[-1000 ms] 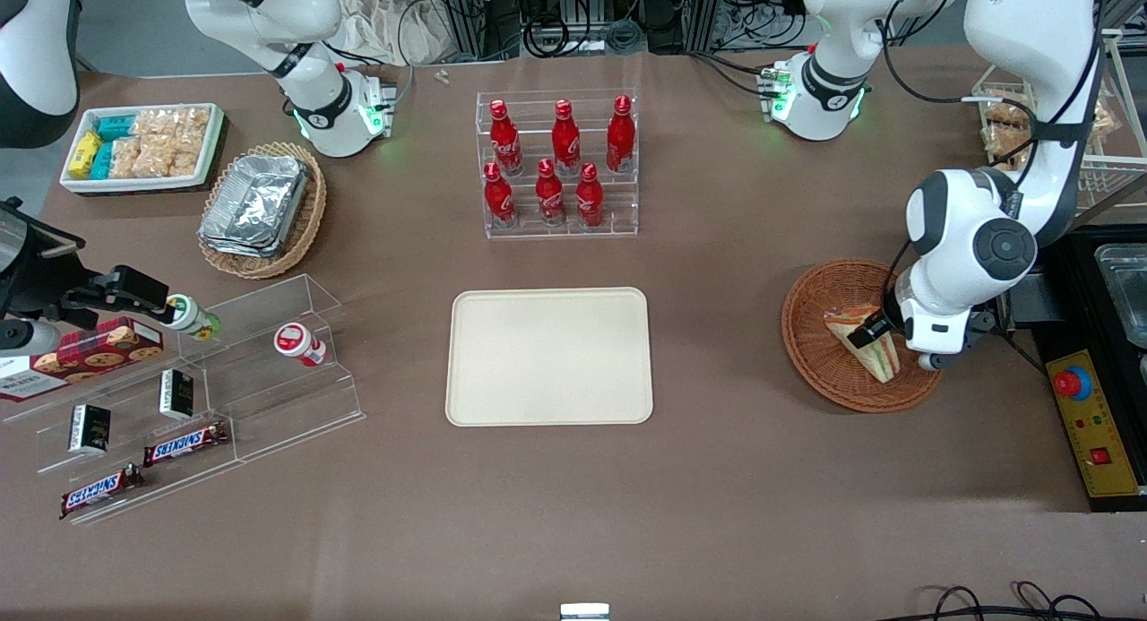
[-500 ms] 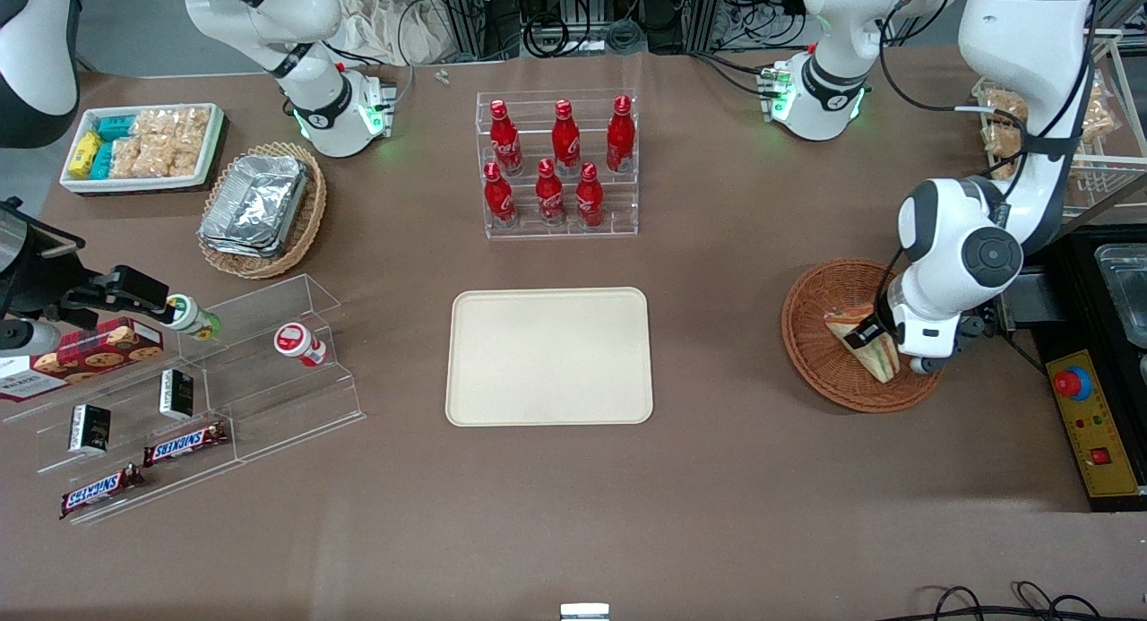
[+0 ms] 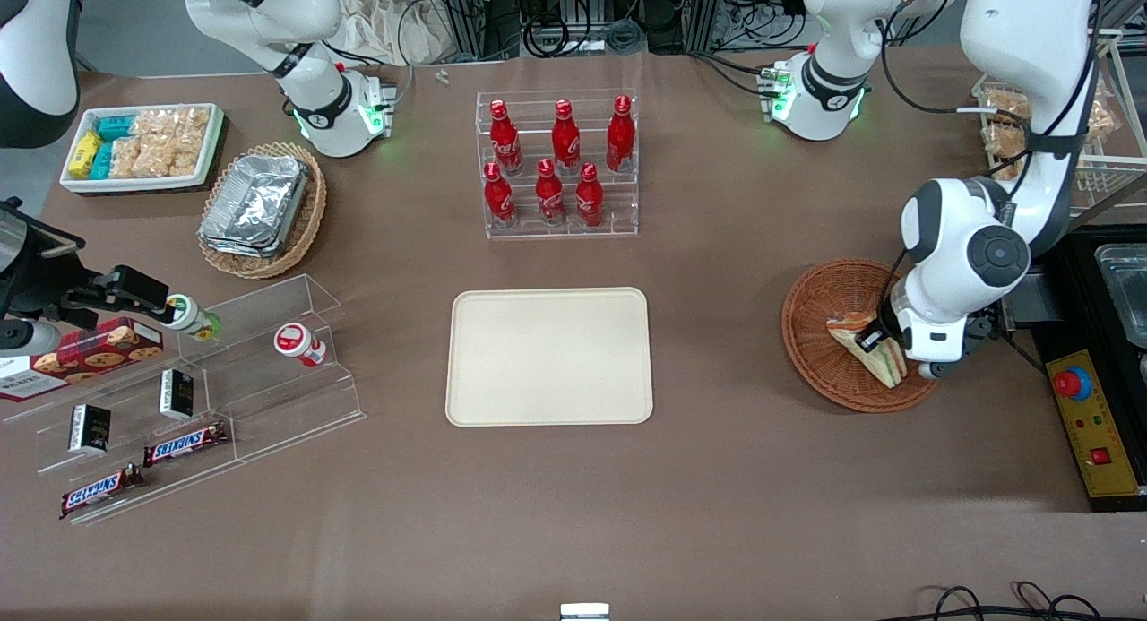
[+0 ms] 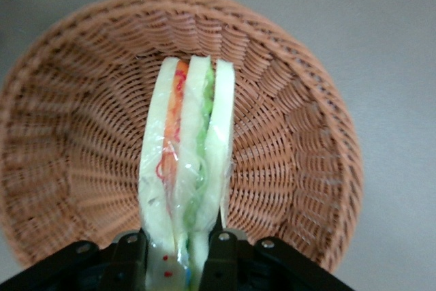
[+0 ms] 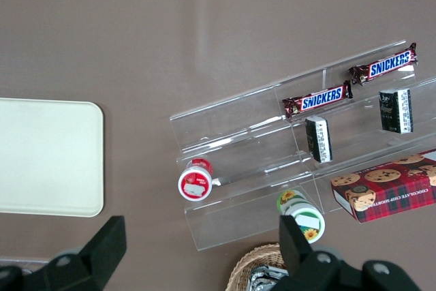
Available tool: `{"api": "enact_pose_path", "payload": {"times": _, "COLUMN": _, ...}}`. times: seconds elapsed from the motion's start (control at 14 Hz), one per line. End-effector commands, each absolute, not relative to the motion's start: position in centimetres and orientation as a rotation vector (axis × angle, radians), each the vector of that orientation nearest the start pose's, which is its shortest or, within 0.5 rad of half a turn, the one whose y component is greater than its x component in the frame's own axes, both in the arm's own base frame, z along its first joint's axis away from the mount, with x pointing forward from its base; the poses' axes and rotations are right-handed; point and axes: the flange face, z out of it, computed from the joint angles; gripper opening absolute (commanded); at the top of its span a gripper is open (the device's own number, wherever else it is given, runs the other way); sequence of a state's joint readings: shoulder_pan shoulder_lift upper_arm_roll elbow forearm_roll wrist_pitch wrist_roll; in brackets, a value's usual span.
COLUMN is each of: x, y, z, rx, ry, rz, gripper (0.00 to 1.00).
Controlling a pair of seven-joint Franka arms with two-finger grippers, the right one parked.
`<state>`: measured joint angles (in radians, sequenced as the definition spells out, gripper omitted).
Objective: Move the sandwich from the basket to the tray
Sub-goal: 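Close the left gripper on the sandwich's upright edge, then lift the sandwich up out of the basket with the left gripper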
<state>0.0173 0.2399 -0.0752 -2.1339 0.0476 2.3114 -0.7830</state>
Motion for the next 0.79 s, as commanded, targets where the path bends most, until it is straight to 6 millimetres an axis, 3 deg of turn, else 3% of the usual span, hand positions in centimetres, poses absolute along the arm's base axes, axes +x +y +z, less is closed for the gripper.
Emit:
{"api": "enact_pose_path", "payload": {"times": 0.0, "x": 57.7, "y": -3.4, "z": 36.7, "rx": -2.884, "ry": -1.017, "rz": 0.123, "gripper": 0.00}}
{"api": "enact_pose_path", "payload": {"times": 0.29, "x": 59.3, "y": -5.2, "z": 48.2, "rx": -2.911, "ry": -0.825, "rz": 0.241, "gripper": 0.00}}
{"api": "enact_pose_path", "payload": {"times": 0.43, "x": 59.3, "y": -7.1, "z": 53.6, "rx": -2.977, "ry": -0.663, "rz": 0.235, "gripper": 0.00}}
{"api": "enact_pose_path", "payload": {"times": 0.57, "x": 58.8, "y": -10.4, "z": 57.0, "rx": -3.028, "ry": -0.528, "rz": 0.226, "gripper": 0.00}}
{"api": "enact_pose_path", "payload": {"times": 0.71, "x": 57.8, "y": -15.5, "z": 57.8, "rx": -3.076, "ry": -0.386, "rz": 0.214, "gripper": 0.00}}
